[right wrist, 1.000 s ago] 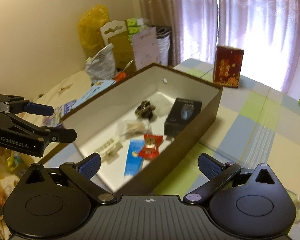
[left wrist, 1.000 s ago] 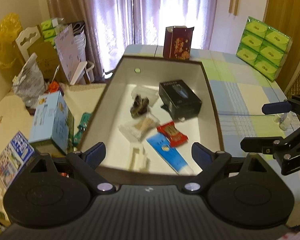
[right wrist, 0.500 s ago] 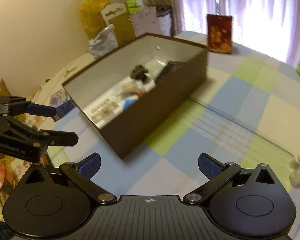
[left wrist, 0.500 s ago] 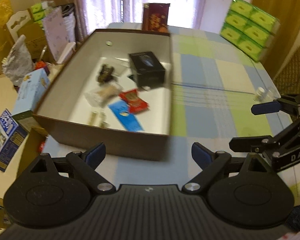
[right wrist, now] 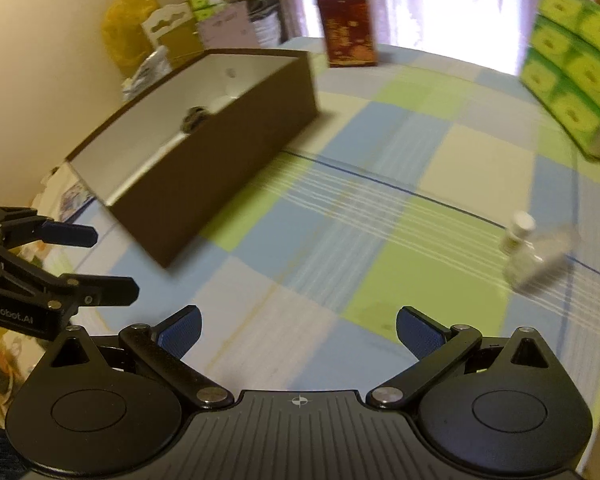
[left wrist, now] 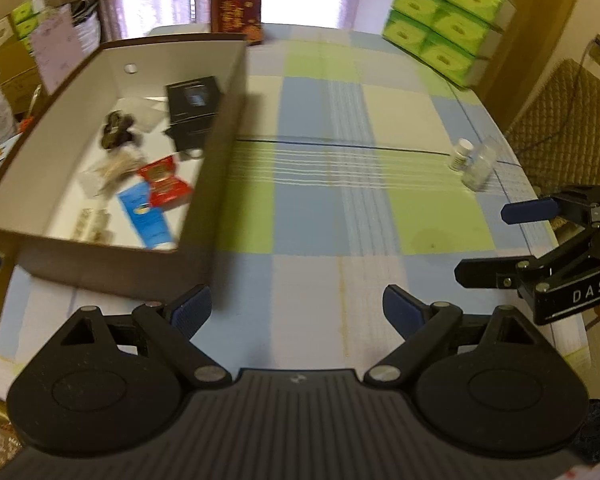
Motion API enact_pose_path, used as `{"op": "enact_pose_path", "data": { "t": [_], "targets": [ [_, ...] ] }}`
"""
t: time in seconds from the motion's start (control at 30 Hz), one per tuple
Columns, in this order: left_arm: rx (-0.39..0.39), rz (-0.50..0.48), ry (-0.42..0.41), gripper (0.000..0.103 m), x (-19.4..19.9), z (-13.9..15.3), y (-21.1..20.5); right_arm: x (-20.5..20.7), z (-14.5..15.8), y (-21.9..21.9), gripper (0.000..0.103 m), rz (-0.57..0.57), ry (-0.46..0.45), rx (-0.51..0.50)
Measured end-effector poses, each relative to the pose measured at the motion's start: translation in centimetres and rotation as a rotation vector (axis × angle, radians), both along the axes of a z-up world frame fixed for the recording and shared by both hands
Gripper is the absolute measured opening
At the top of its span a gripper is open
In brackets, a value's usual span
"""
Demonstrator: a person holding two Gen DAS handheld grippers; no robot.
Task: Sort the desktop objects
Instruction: 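Withdraw both tools from the box toward the pill bottle and floss case, then grasp the clear floss-pick case with the right tool while the left tool grasps the white pill bottle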
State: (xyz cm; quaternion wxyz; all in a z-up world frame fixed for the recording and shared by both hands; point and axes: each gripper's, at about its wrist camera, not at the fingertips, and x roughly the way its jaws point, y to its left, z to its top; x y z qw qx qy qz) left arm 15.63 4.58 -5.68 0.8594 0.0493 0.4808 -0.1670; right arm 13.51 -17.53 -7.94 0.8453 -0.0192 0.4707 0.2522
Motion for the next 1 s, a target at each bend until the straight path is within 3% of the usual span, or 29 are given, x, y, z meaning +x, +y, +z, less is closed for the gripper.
{"op": "enact_pose_path", "data": {
  "t": [0.5, 0.9, 1.0],
  "targets": [
    [-0.009, -0.153, 0.007, 0.09, 3.8, -2.8, -9.6, 1.1, -1.6, -10.1, 0.101, -0.281, -0.008, -0.049],
    [0.003, -0.245, 0.012, 0.089, 8.2, -5.7, -15.1, 3.5, -3.9, -14.4, 0.1, -0.411, -0.044, -0.073],
    [0.016, -0.254, 0.014, 0.088, 9.6, -6.4, -16.1, 4.8, -3.9, -14.8, 0.094, -0.44, -0.056, -0.065]
  ]
}}
